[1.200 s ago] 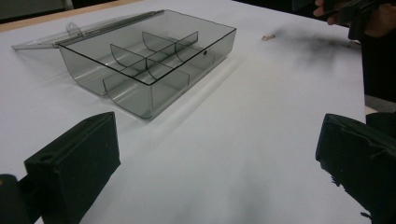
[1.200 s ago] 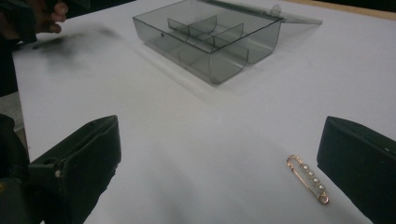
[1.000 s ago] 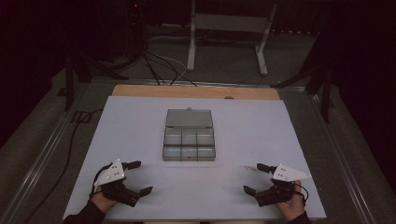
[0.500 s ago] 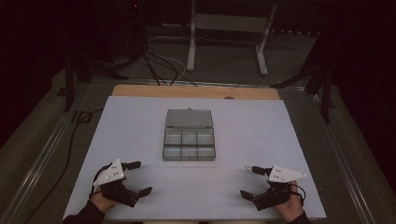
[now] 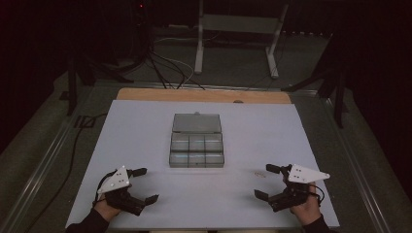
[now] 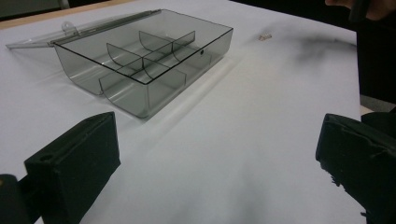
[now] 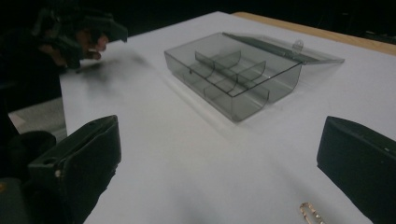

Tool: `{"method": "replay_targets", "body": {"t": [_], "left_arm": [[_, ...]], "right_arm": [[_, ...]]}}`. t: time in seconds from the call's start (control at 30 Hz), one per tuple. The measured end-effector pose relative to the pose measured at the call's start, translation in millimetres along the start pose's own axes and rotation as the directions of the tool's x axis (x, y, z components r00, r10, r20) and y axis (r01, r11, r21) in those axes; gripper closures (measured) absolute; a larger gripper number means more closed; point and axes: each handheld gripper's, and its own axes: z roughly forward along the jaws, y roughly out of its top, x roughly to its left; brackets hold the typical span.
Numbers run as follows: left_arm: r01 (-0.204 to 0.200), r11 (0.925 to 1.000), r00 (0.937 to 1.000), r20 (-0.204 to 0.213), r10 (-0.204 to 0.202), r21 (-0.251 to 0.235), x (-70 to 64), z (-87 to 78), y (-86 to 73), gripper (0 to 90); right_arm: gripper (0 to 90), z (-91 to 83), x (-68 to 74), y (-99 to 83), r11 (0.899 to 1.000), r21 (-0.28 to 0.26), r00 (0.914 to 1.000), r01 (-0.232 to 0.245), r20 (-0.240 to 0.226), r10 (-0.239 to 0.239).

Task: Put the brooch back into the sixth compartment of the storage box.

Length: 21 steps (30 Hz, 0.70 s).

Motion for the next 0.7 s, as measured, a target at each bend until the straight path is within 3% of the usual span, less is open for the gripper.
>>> {"method": "replay_targets", "body": {"t": [0.13, 0.27, 0.47, 0.7], "left_arm": [[-0.002, 1.0, 1.0, -0.001, 0.002, -0.002, -0.9, -0.2, 0.4, 1.1], [-0.003, 1.0, 1.0, -0.002, 0.003, 0.0, -1.0, -0.4, 0.3, 1.1], [-0.003, 1.0, 1.0, -0.001, 0.003, -0.003, -0.9, -0.8, 0.6, 1.1], [-0.001, 1.0, 1.0, 0.0, 0.001, 0.0, -0.6, -0.7, 0.3, 1.1]], "right_arm": [[0.0, -2.9, -6.5, 3.8, 1.0, -0.01, 1.0, -0.003, -0.002, 0.003], [0.0, -2.8, -14.3, 7.5, 1.0, -0.003, 0.9994, -0.002, -0.035, 0.002], [0.0, 1.8, -25.0, 8.9, 0.999, 0.026, 0.9991, 0.029, -0.031, -0.028], [0.0, 6.2, -42.1, 5.8, 0.999, 0.014, 0.9976, 0.044, -0.054, -0.043]]}}
